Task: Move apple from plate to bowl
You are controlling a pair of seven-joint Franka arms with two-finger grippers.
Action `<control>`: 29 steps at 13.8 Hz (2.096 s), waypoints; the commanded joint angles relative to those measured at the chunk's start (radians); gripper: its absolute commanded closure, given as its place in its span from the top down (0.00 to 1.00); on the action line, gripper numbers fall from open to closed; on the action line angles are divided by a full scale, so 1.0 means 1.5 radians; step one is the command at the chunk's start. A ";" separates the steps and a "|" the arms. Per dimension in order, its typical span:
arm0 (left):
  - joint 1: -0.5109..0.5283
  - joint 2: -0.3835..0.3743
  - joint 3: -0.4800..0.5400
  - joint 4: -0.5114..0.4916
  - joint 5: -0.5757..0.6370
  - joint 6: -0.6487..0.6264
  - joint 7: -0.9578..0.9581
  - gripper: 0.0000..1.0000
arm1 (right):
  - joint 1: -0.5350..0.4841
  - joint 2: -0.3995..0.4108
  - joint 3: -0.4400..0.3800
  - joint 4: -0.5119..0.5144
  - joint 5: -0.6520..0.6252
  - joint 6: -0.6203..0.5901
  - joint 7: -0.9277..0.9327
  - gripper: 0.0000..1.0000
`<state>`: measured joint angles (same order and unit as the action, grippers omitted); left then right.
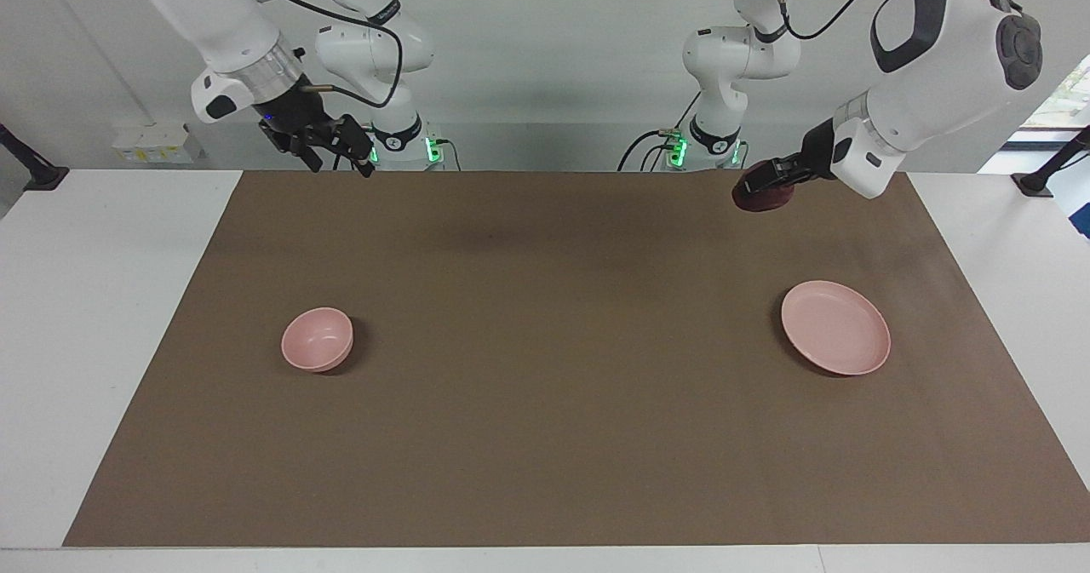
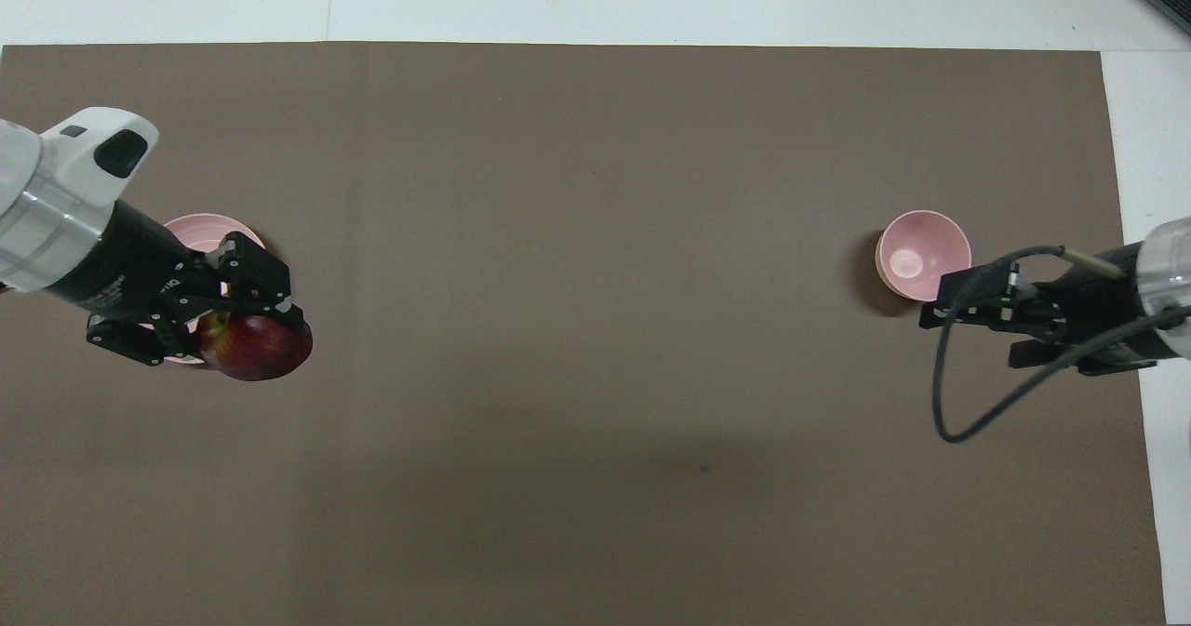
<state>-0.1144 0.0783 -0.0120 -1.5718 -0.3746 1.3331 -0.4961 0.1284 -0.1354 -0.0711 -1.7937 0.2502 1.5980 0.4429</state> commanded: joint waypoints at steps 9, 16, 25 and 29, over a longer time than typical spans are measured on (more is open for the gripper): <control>-0.122 -0.007 -0.002 -0.042 -0.201 0.077 -0.374 0.00 | 0.057 0.052 -0.001 -0.138 0.280 0.192 -0.177 1.00; -0.123 0.018 -0.005 -0.126 -0.442 0.128 -0.411 0.00 | 0.045 -0.008 -0.001 -0.232 0.555 0.209 -0.436 1.00; -0.182 0.076 -0.042 -0.139 -0.603 0.166 -0.415 0.00 | 0.050 -0.051 -0.001 -0.311 0.697 0.180 -0.549 1.00; -0.181 0.082 -0.089 -0.134 -0.651 0.246 -0.429 0.00 | 0.045 -0.062 -0.001 -0.327 0.697 0.150 -0.543 1.00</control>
<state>-0.3790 0.2125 -0.1413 -1.7634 -1.3039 1.6612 -1.1139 0.2125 -0.1906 -0.0774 -2.2474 1.2691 1.8511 -0.3559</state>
